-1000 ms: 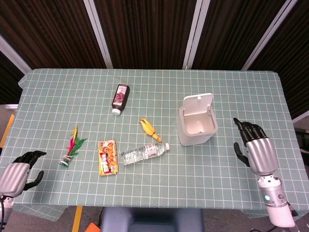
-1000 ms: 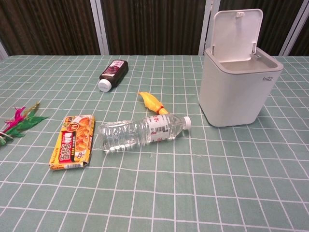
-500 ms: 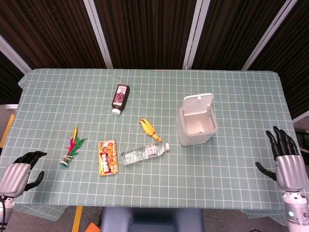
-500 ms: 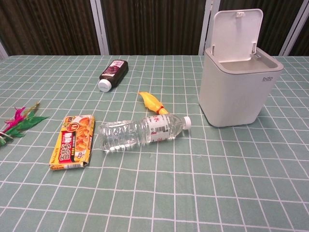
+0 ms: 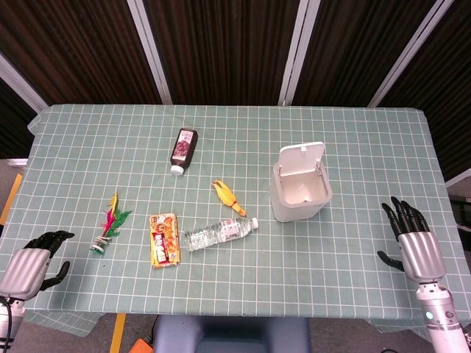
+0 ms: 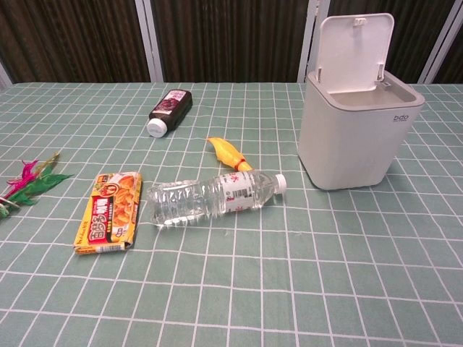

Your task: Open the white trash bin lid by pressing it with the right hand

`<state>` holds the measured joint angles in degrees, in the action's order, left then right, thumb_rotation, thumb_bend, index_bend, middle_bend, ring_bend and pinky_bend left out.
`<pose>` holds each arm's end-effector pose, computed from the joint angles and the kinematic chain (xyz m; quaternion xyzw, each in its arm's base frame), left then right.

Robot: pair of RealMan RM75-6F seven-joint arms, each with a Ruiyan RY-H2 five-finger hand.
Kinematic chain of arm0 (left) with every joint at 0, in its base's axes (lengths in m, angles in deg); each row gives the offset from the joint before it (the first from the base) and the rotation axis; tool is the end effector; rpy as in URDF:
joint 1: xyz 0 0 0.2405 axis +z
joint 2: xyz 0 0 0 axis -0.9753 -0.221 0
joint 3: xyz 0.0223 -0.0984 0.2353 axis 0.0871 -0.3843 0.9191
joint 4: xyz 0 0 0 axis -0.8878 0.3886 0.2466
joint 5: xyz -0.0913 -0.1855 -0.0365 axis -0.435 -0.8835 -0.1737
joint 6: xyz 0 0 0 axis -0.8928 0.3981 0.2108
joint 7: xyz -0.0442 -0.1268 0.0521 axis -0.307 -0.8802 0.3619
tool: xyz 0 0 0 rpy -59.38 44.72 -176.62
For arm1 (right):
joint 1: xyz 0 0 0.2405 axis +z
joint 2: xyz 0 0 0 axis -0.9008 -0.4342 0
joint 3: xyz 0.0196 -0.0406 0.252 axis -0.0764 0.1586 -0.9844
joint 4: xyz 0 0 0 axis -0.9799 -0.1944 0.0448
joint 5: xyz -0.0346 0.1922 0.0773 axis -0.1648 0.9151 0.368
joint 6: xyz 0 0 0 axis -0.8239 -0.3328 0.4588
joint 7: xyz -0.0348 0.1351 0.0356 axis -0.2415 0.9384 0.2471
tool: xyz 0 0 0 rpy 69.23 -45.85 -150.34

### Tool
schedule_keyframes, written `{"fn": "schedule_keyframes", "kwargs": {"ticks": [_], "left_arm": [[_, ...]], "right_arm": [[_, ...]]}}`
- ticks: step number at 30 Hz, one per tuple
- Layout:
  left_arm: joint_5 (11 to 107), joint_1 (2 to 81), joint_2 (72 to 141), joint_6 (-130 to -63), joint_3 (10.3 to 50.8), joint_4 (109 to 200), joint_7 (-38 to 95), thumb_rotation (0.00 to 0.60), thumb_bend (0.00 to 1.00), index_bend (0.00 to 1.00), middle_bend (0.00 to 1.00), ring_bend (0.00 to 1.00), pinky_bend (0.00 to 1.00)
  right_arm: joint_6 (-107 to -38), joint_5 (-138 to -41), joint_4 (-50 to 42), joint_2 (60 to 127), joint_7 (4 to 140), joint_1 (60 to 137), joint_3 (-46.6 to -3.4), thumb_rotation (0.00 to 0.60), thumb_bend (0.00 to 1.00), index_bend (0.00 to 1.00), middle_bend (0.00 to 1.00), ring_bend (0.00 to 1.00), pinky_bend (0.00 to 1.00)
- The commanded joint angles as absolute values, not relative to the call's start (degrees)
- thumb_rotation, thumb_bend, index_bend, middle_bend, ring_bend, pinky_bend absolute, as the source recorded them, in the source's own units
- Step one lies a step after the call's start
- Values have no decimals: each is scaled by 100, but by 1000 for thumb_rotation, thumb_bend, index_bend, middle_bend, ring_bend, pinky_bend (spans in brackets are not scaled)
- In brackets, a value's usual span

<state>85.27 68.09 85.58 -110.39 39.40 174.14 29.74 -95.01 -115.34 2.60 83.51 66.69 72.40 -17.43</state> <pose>-0.3092 0.1898 0.1446 -0.6599 -0.3883 -0.3406 0.5457 -0.3165 -0.2004 0.1256 0.6279 -0.3220 0.3891 0.5922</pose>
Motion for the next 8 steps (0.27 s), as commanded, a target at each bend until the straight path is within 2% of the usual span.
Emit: {"fn": "schedule_keyframes", "kwargs": {"ticks": [1,8], "left_arm": [[8524,6812,8559,-11047,3937,17419,2983,600,447,217,217,203,336],[8537,6809,8563,-11043,3945,17418,2994,600,448,217,217,204,336]], "right_arm": [[-9535,-11579,216,8372,6722,7239,-1749,600,213,0,0,0,239],[-9547,-11623,211,8364,6781,7211,-1734,600,212,0,0,0,239]]}}
